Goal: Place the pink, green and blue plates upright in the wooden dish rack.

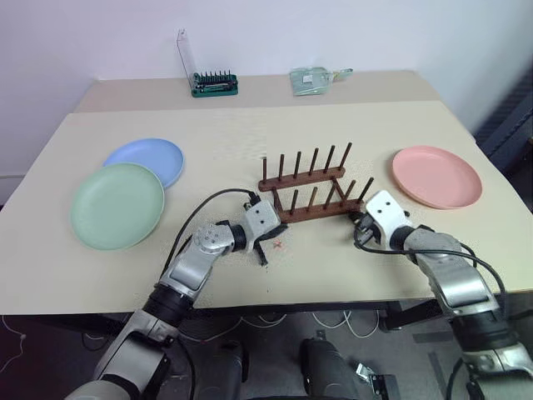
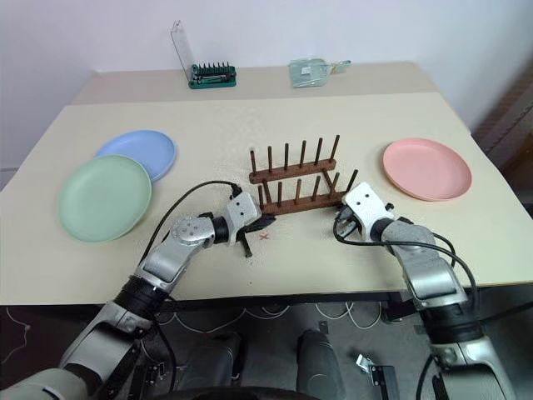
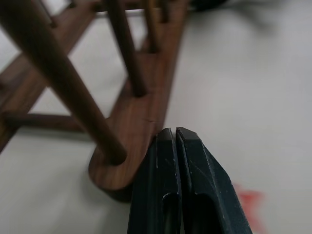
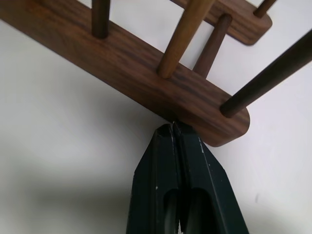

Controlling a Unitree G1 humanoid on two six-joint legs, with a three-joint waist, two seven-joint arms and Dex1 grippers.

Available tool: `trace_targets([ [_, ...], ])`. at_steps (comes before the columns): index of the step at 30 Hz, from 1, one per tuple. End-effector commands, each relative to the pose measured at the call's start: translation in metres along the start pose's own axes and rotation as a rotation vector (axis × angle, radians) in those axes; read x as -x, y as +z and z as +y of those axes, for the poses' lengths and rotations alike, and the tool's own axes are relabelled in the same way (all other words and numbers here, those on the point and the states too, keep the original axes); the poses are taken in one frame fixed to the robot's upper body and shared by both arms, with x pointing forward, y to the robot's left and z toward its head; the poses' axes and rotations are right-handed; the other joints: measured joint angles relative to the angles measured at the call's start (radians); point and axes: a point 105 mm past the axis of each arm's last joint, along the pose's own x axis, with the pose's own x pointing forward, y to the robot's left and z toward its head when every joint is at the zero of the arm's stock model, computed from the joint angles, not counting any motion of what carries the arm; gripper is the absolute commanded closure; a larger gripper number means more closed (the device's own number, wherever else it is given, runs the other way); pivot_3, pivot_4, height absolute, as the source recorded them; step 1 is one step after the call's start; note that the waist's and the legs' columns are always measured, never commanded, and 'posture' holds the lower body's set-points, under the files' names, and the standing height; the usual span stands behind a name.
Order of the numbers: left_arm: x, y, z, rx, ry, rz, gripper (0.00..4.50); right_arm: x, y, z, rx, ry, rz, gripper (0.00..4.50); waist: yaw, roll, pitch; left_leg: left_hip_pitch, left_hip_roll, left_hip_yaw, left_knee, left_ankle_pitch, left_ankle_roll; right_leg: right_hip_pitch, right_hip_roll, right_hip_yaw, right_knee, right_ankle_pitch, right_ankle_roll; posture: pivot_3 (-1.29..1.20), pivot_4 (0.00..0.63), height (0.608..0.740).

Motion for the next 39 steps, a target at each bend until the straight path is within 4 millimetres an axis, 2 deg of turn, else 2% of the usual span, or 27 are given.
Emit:
trace_targets([
  [1, 0.006, -0.014, 0.026, 0.021, 0.136, 0.046, 4.43, -0.008, 0.004, -0.007, 0.023, -0.032, -0.008, 4.50, 0.000, 0.000, 0.000, 0.000, 0.000, 0.000, 0.000, 0.000, 0.000, 0.000, 0.000, 0.000, 0.000, 0.000, 0.000, 0.00, 0.150, 0.740],
  [5, 0.004, -0.017, 0.038, 0.017, 0.196, 0.058, 4.43, -0.014, 0.008, -0.012, 0.030, -0.050, -0.019, 4.50, 0.001, 0.000, 0.000, 0.000, 0.000, 0.000, 0.000, 0.000, 0.000, 0.000, 0.000, 0.000, 0.000, 0.000, 0.000, 0.00, 0.150, 0.740],
  [10, 0.007, -0.012, 0.027, 0.020, 0.118, 0.016, 4.43, -0.012, 0.008, -0.010, 0.048, -0.027, -0.026, 4.50, -0.001, 0.000, 0.000, 0.000, 0.000, 0.000, 0.000, 0.000, 0.000, 0.000, 0.000, 0.000, 0.000, 0.000, 0.000, 0.00, 0.150, 0.740],
  [13, 0.020, -0.011, 0.021, 0.025, 0.066, -0.005, 4.43, 0.001, 0.011, -0.004, 0.079, 0.029, -0.061, 4.50, -0.001, 0.000, 0.000, 0.000, 0.000, 0.000, -0.001, 0.000, 0.000, 0.000, 0.000, 0.000, 0.000, 0.000, 0.000, 0.00, 0.150, 0.740],
  [16, 0.042, -0.003, 0.026, 0.055, 0.059, -0.062, 4.43, 0.025, 0.013, -0.017, 0.048, 0.026, -0.070, 4.50, 0.001, 0.001, 0.000, -0.001, 0.000, 0.000, -0.002, 0.000, 0.000, -0.002, 0.000, 0.000, 0.000, 0.000, 0.000, 0.00, 0.150, 0.740],
  [18, 0.053, 0.007, 0.027, 0.087, 0.040, -0.122, 4.50, 0.040, 0.010, -0.035, 0.025, -0.021, -0.051, 3.98, 0.002, 0.001, 0.001, -0.003, 0.000, 0.000, -0.001, 0.000, 0.000, -0.003, 0.000, 0.000, 0.000, 0.000, 0.000, 0.00, 0.150, 0.740],
  [20, 0.060, 0.013, 0.027, 0.104, 0.021, -0.153, 4.50, 0.046, 0.009, -0.041, 0.020, -0.040, -0.043, 3.34, 0.003, 0.001, 0.001, -0.004, 0.000, 0.000, 0.000, 0.000, 0.000, -0.004, 0.000, 0.000, 0.000, 0.000, 0.000, 0.00, 0.150, 0.740],
  [23, 0.071, 0.028, 0.011, 0.093, -0.095, -0.200, 4.50, 0.063, 0.005, -0.076, 0.132, -0.175, 0.028, 1.72, 0.003, 0.002, 0.001, -0.005, 0.000, 0.000, 0.000, 0.000, 0.000, -0.004, 0.000, 0.000, 0.000, 0.000, 0.000, 0.00, 0.150, 0.740],
  [25, 0.070, 0.040, -0.011, 0.057, -0.213, -0.230, 4.50, 0.067, -0.010, -0.098, 0.204, -0.251, 0.130, 0.76, 0.003, 0.002, 0.001, -0.005, 0.000, 0.000, -0.001, 0.000, 0.000, -0.004, 0.000, 0.000, -0.001, 0.000, 0.000, 0.00, 0.150, 0.740],
  [27, 0.068, 0.045, -0.022, 0.044, -0.272, -0.243, 4.50, 0.068, -0.022, -0.110, 0.246, -0.289, 0.198, 0.76, 0.003, 0.002, 0.001, -0.005, 0.000, 0.001, 0.000, 0.000, 0.000, -0.004, 0.000, 0.000, -0.001, 0.000, 0.000, 0.00, 0.150, 0.740],
  [33, 0.054, 0.054, -0.039, 0.030, -0.323, -0.261, 4.50, 0.055, -0.045, -0.125, 0.345, -0.332, 0.277, 0.76, -0.004, 0.002, 0.001, -0.005, 0.000, 0.002, -0.001, 0.000, 0.000, -0.004, 0.000, 0.001, -0.001, 0.000, 0.000, 0.00, 0.150, 0.740],
  [36, 0.052, 0.054, -0.039, 0.042, -0.321, -0.260, 4.50, 0.050, -0.051, -0.127, 0.356, -0.331, 0.281, 1.61, -0.001, 0.001, 0.001, -0.004, 0.000, 0.002, 0.000, 0.000, 0.000, -0.004, 0.000, 0.001, -0.001, 0.000, 0.000, 0.00, 0.150, 0.740],
  [39, 0.052, 0.054, -0.038, 0.046, -0.311, -0.260, 4.50, 0.048, -0.052, -0.128, 0.362, -0.328, 0.269, 3.11, 0.000, 0.002, 0.001, -0.004, 0.000, 0.002, -0.001, 0.000, 0.000, -0.004, 0.000, 0.001, -0.001, 0.000, 0.000, 0.00, 0.150, 0.740],
])
